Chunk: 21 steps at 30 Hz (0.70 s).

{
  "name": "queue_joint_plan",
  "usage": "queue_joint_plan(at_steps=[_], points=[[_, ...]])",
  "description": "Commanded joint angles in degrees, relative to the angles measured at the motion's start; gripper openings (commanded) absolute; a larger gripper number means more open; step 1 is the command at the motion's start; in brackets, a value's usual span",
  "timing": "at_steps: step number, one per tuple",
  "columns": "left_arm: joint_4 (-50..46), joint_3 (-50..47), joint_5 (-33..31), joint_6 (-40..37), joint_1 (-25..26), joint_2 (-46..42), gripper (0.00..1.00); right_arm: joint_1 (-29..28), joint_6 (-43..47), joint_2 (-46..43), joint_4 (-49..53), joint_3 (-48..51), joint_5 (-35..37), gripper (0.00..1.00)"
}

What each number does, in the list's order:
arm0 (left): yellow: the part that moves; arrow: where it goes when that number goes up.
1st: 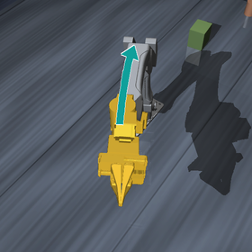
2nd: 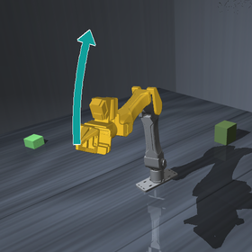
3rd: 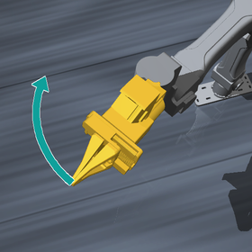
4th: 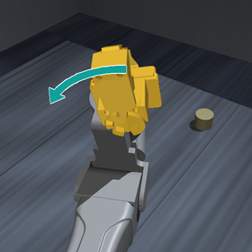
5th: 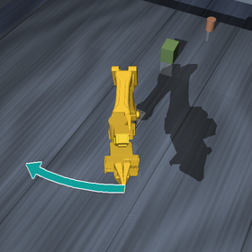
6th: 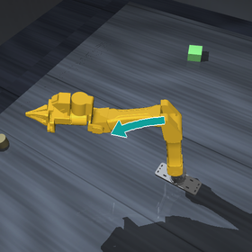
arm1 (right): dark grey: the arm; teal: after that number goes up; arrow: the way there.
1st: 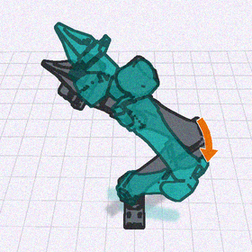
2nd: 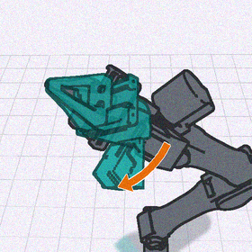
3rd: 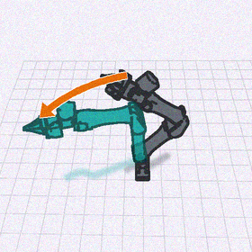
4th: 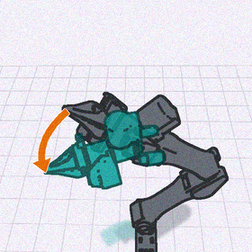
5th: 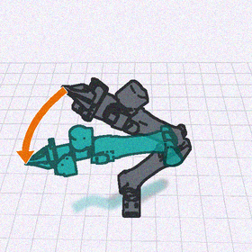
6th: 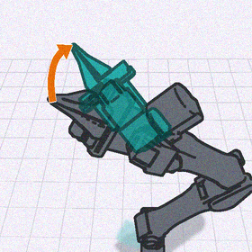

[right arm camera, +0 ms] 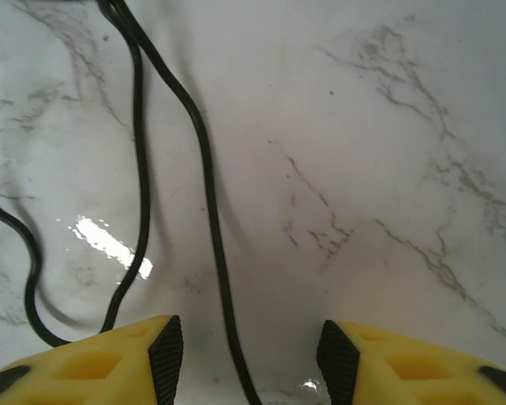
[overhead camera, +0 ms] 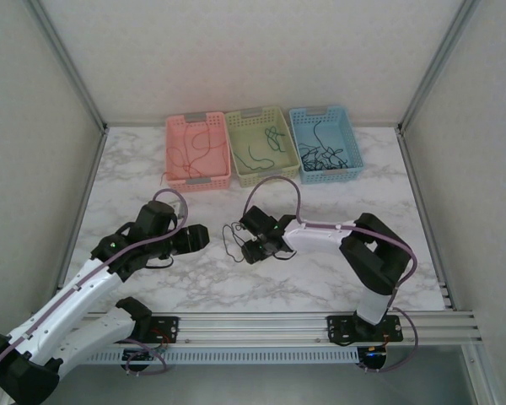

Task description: Untangle the cables

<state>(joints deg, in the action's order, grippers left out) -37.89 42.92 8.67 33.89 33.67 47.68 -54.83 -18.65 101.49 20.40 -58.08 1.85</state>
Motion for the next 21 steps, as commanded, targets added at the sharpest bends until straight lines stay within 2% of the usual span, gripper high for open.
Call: queue_joint_plan(at_steps=[1, 4, 6, 10, 17, 21], points=[[0.6, 0.4, -0.2, 0.5, 0.5, -0.4, 0.70, -0.3, 1.6, 3.0, 1.6, -1.7, 0.7, 0.46], [0.5, 0.4, -0.5, 0.5, 0.5, -0.3, 0.70, -0.3, 1.6, 2.8, 1.6, -1.3, 1.1, 0.35], [0.4, 0.5, -0.7, 0.6, 0.5, -0.2, 0.70, -0.3, 1.9, 2.0, 1.4, -0.7, 1.5, 0.22], [-0.1, 1.2, -1.0, 0.3, 0.5, 0.0, 0.70, -0.3, 2.3, -0.4, 1.2, 0.0, 2.7, 0.02], [-2.8, 4.7, 0.5, 0.8, 0.5, -1.9, 0.70, 0.5, 2.6, -10.6, -2.0, 3.0, 4.3, 0.00], [-8.8, 10.0, -2.9, -2.0, 0.5, -4.3, 0.70, 4.6, 2.6, -17.6, -2.8, 3.9, 4.2, 0.00]])
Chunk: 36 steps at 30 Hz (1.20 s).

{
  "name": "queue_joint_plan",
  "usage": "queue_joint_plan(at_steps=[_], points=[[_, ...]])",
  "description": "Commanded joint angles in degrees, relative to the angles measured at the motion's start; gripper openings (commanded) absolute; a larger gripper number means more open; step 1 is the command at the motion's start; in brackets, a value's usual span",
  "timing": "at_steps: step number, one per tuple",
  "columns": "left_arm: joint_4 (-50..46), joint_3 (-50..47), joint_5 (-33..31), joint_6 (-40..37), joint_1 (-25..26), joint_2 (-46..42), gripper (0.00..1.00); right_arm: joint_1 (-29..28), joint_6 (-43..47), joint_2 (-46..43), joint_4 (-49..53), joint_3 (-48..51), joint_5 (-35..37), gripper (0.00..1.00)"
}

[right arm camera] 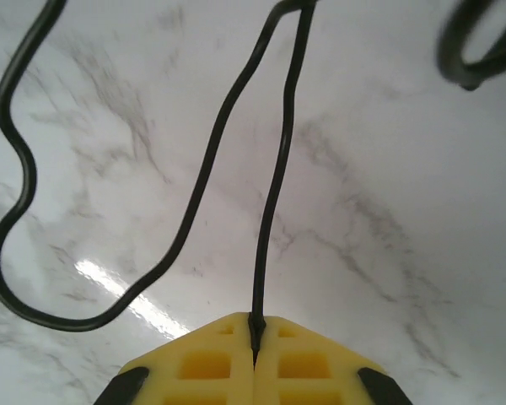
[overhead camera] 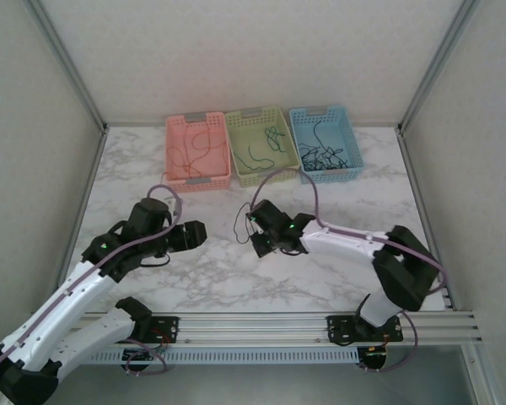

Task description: Untangle the cables

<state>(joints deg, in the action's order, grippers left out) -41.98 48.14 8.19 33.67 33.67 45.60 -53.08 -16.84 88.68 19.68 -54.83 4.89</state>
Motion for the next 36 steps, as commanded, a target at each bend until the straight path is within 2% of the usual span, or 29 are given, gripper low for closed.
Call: queue_joint_plan(at_steps=[1, 6, 13, 20, 26, 27, 30, 31, 33, 36], points=[[-6.6, 6.2, -3.9, -2.9, 0.5, -2.7, 0.70, 4.6, 0.7, -6.5, -2.0, 0.6, 1.3, 0.00], [-11.8, 10.4, -9.3, -7.5, 0.5, -5.5, 0.70, 17.4, -2.0, -10.9, -0.3, -2.5, -0.1, 0.00], [-12.7, 9.0, -12.4, -9.7, 0.5, -8.4, 0.70, 32.3, -4.0, -2.5, 3.4, -15.1, -3.2, 0.00], [-12.3, 7.6, -12.2, -9.9, 0.4, -8.5, 0.70, 41.0, -6.6, 14.8, 8.8, -34.5, -5.2, 0.00], [-12.2, 7.4, -12.2, -9.8, 0.3, -8.9, 0.70, 43.2, -7.9, 29.0, 13.9, -50.8, -3.5, 0.00], [-12.2, 7.3, -12.1, -9.8, 0.3, -8.9, 0.70, 43.3, -7.9, 31.0, 14.6, -53.1, -3.4, 0.04], [-12.1, 7.3, -12.2, -9.9, 0.3, -8.7, 0.70, 43.3, -7.9, 35.8, 17.7, -59.7, -3.0, 0.38], [-12.1, 7.3, -12.1, -9.9, 0.2, -8.6, 0.71, 43.4, -7.9, 36.6, 18.6, -61.4, -3.0, 0.44], [-12.0, 7.3, -12.1, -9.9, 0.1, -8.6, 0.71, 43.4, -7.9, 36.2, 19.0, -62.0, -2.9, 0.51], [-11.9, 7.2, -12.1, -9.8, -0.2, -8.4, 0.71, 43.3, -7.4, 31.5, 16.9, -58.0, -2.8, 0.52]])
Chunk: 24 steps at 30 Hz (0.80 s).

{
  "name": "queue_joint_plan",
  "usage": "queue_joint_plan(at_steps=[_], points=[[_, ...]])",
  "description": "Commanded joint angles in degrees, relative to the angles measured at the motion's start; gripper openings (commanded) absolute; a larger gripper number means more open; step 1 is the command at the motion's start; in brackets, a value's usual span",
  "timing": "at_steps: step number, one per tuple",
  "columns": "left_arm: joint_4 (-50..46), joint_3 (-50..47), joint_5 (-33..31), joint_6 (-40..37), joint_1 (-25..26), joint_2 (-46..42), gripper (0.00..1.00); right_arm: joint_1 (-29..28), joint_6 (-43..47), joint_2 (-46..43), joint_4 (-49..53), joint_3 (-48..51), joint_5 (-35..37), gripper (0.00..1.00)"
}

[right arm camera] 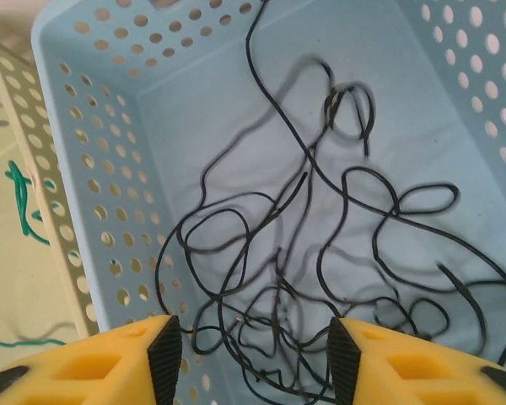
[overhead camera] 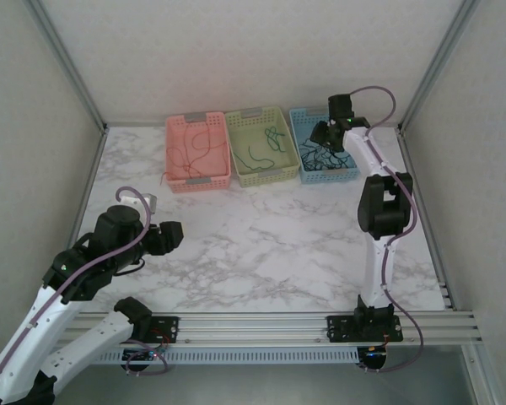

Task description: Untangle the cables

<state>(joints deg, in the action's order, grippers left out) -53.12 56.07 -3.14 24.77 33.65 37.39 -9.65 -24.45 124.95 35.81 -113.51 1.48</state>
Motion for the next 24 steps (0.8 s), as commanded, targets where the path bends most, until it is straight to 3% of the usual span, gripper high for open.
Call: queue_joint_plan(at_steps=[1, 7, 11, 16, 20, 23, 24], points=[[-0.8, -0.7, -0.8, -0.9, -0.3, 0.0, 0.71, -0.2, 0.3, -7.1, -0.1, 2.9, 0.8, 0.52], [-0.9, -0.7, -2.3, -0.5, -0.7, -0.3, 0.71, -0.8, -0.3, -27.0, -10.4, 24.7, -0.2, 0.52], [-0.4, -0.1, -7.0, 1.0, -0.8, -1.3, 0.73, -1.0, -1.0, -41.1, -17.8, 41.1, -0.3, 0.53], [9.2, -2.1, -11.6, 4.9, -0.8, -2.4, 0.78, -1.0, 0.1, -56.6, -24.3, 57.9, 2.8, 0.57], [17.1, -3.9, -18.0, 5.6, -0.7, 0.5, 0.95, -1.0, 1.5, -66.0, -27.4, 66.4, 7.4, 0.75], [23.1, -5.5, -23.7, 4.6, -0.7, 3.9, 0.99, -1.0, 1.9, -70.8, -30.5, 73.2, 12.2, 0.93], [26.2, -6.8, -25.6, 3.8, -0.7, 4.7, 1.00, -1.1, 2.1, -72.0, -32.0, 75.5, 14.0, 0.95]])
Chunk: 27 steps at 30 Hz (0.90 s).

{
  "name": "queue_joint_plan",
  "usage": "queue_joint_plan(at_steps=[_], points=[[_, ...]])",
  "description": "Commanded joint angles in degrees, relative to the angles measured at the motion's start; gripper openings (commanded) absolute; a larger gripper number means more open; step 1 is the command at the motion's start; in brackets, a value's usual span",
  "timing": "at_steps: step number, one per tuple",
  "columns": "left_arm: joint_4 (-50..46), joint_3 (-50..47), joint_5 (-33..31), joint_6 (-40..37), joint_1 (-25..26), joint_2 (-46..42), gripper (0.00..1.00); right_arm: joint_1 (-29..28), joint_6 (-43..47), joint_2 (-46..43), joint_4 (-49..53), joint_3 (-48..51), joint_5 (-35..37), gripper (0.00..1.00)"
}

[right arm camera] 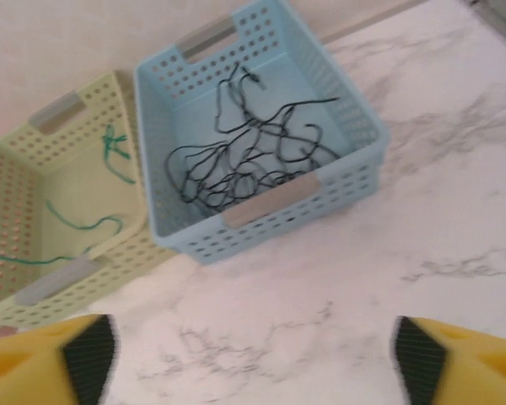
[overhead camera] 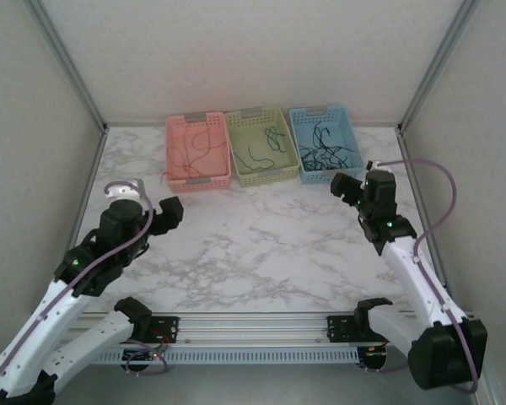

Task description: Untangle the cables

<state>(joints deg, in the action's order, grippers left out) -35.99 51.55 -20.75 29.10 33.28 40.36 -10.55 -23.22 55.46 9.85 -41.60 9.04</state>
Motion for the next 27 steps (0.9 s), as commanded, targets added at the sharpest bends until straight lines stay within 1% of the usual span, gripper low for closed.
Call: queue_joint_plan(at_steps=[1, 4, 7, 9, 11, 12, 13, 16, 18, 19, 21, 22, 24, 25, 26, 27], points=[[13.1, -4.2, -9.2, -2.6, -0.3, 2.6, 1.00, -0.1, 1.4, -3.6, -7.3, 5.7, 7.7, 0.95], [27.7, -11.4, -13.3, -11.3, -0.3, 4.7, 0.99, -0.1, 3.3, -5.3, -11.9, 11.2, 11.0, 0.96], [42.7, -19.3, -18.5, -20.3, -0.4, 6.3, 0.97, -0.2, 4.6, -5.3, -17.1, 16.2, 16.8, 0.95], [52.4, -24.2, -19.3, -26.1, -0.9, 7.0, 0.97, -0.1, 6.6, -4.5, -20.4, 19.8, 20.3, 0.95], [59.0, -27.1, -21.0, -29.8, -2.1, 9.3, 0.96, 0.0, 8.7, -3.0, -24.0, 22.0, 22.9, 0.94], [60.0, -27.5, -21.6, -29.9, -3.6, 11.1, 0.96, -0.1, 9.5, -2.0, -26.1, 23.0, 23.8, 0.94], [60.3, -27.8, -20.8, -29.6, -5.1, 12.4, 0.96, 0.0, 10.0, -0.8, -27.8, 23.7, 24.5, 0.93], [66.6, -30.8, -17.2, -28.9, -10.1, 16.7, 0.95, -0.1, 10.4, 4.5, -33.3, 24.9, 25.7, 0.92], [71.4, -32.3, -15.4, -28.6, -14.0, 21.0, 0.95, 0.0, 11.0, 9.1, -39.7, 26.1, 27.1, 0.91], [72.8, -32.6, -13.7, -28.0, -15.8, 22.9, 0.95, 0.0, 11.1, 10.0, -39.5, 25.4, 26.3, 0.89], [76.2, -32.7, -9.6, -27.9, -19.7, 27.2, 0.95, 0.0, 12.6, 13.1, -46.5, 26.1, 26.1, 0.89], [76.0, -32.0, -9.3, -29.0, -20.1, 28.5, 0.94, 0.1, 13.5, 14.6, -49.2, 26.1, 26.1, 0.89], [80.8, -32.1, -7.7, -30.9, -21.9, 32.5, 0.94, 0.3, 15.9, 18.9, -55.2, 25.6, 25.1, 0.89], [82.5, -32.0, -6.3, -30.4, -23.1, 34.7, 0.94, 0.3, 17.4, 20.6, -56.8, 24.9, 24.7, 0.88], [81.9, -31.1, -4.8, -29.0, -24.6, 37.2, 0.94, 0.6, 17.9, 23.0, -58.6, 24.5, 23.4, 0.88], [84.4, -31.3, -3.1, -28.1, -25.7, 40.3, 0.94, 1.1, 18.4, 26.8, -63.4, 24.8, 22.9, 0.88]])
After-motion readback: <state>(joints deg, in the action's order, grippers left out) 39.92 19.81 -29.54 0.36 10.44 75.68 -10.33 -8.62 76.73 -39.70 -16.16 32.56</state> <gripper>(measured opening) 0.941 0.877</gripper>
